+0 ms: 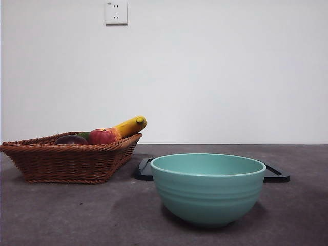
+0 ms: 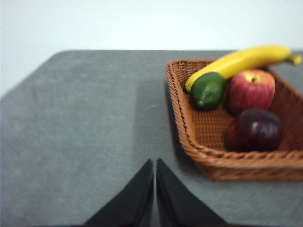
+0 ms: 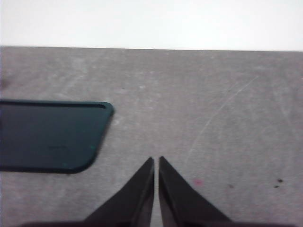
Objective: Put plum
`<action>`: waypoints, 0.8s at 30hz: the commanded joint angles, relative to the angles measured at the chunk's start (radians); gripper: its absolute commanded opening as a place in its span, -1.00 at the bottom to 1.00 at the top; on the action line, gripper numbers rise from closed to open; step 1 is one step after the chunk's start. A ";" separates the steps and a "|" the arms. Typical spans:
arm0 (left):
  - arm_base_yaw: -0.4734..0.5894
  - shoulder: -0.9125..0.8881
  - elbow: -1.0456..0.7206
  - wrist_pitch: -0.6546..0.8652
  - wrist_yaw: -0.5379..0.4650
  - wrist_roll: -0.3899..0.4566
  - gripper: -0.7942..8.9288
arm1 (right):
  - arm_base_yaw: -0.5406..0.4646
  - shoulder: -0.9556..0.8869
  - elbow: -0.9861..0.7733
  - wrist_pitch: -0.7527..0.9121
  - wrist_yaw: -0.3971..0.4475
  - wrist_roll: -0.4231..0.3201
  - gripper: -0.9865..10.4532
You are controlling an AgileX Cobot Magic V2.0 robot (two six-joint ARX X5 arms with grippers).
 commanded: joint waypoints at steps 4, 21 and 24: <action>0.002 -0.002 -0.020 -0.007 -0.002 -0.296 -0.82 | -0.002 -0.002 -0.002 0.004 -0.065 0.159 -0.82; 0.002 0.007 0.091 -0.104 0.069 -0.443 -0.82 | -0.002 0.001 0.104 -0.005 -0.092 0.294 -0.82; 0.002 0.028 0.161 -0.142 0.089 -0.442 -0.82 | -0.002 0.027 0.174 -0.028 -0.092 0.293 -0.82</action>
